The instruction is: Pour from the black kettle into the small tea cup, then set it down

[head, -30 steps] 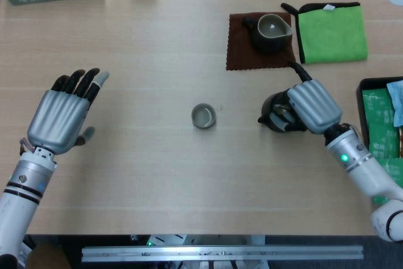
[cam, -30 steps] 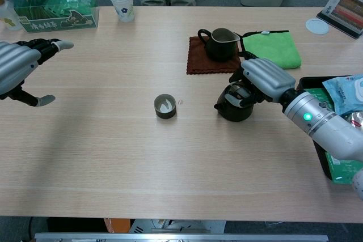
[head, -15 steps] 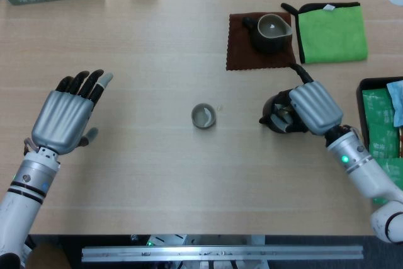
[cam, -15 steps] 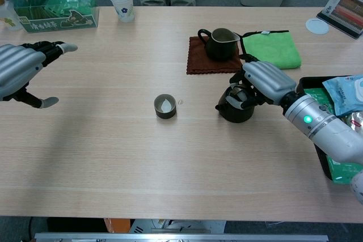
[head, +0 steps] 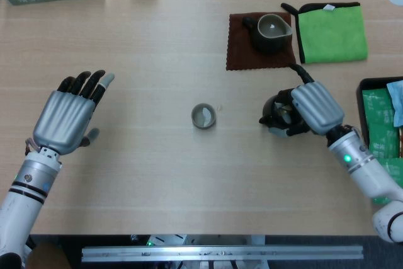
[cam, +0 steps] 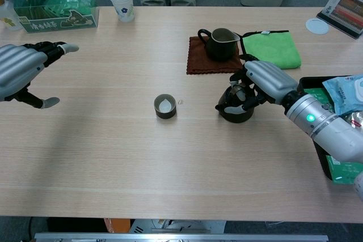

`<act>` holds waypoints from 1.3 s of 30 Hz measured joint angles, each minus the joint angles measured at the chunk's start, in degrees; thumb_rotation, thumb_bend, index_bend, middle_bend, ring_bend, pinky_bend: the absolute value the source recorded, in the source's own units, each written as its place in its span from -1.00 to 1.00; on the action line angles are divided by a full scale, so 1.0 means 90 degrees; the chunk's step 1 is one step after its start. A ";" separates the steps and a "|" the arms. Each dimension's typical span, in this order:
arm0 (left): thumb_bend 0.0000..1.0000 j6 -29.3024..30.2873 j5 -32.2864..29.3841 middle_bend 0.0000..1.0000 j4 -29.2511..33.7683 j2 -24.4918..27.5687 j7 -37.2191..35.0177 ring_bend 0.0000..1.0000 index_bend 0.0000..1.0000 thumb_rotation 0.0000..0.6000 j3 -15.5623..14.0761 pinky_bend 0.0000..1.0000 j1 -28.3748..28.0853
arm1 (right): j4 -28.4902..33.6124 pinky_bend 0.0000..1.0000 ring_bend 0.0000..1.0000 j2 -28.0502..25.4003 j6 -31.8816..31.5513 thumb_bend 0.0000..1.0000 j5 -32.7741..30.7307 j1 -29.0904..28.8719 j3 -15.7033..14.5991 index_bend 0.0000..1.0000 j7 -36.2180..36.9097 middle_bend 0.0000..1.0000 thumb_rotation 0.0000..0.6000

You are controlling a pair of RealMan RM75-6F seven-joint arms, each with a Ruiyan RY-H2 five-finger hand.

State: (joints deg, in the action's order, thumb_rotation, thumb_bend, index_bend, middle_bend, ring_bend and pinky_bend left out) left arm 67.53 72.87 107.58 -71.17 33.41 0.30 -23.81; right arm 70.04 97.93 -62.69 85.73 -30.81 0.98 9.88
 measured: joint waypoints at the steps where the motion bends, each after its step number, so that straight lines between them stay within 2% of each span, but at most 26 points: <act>1: -0.54 -0.0004 -0.0008 -0.84 -0.0003 -0.0005 0.0008 -0.80 -0.99 1.00 -0.0001 -0.62 -0.0005 | 0.0003 -1.00 0.38 -0.0014 0.0005 -1.00 0.0010 0.0000 0.0000 0.54 0.0003 0.33 0.64; 14: -0.54 -0.0043 -0.0092 -0.84 -0.0018 -0.0012 0.0024 -0.80 -0.99 1.00 -0.0014 -0.62 -0.0043 | 0.0168 -1.00 0.03 -0.0183 0.0111 -1.00 0.0049 -0.0033 0.0017 0.32 -0.0259 0.06 0.61; 24: -0.54 -0.0124 -0.0190 -0.84 0.0032 0.0042 -0.0056 -0.80 -0.99 1.00 -0.0013 -0.62 -0.0081 | 0.0293 -1.00 -0.35 -0.0288 0.0206 -1.00 0.0025 -0.0069 0.0049 0.10 -0.0471 -0.25 0.60; 30: -0.54 -0.0151 -0.0227 -0.84 0.0012 0.0027 -0.0074 -0.80 -0.99 1.00 -0.0012 -0.62 -0.0107 | 0.0415 -1.00 -0.48 -0.0382 0.0292 -1.00 -0.0023 -0.0101 0.0080 0.09 -0.0566 -0.32 0.60; 39: -0.54 -0.0147 -0.0242 -0.84 -0.0018 0.0015 -0.0086 -0.80 -0.99 1.00 -0.0024 -0.62 -0.0123 | 0.0501 -1.00 -0.52 -0.0467 0.0413 -1.00 -0.0123 -0.0157 0.0130 0.21 -0.0979 -0.33 0.60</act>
State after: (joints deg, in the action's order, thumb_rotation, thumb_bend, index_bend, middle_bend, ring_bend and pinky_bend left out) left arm 66.21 70.69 107.41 -71.03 32.63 0.08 -24.92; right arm 74.55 93.73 -58.97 84.62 -32.22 2.15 1.07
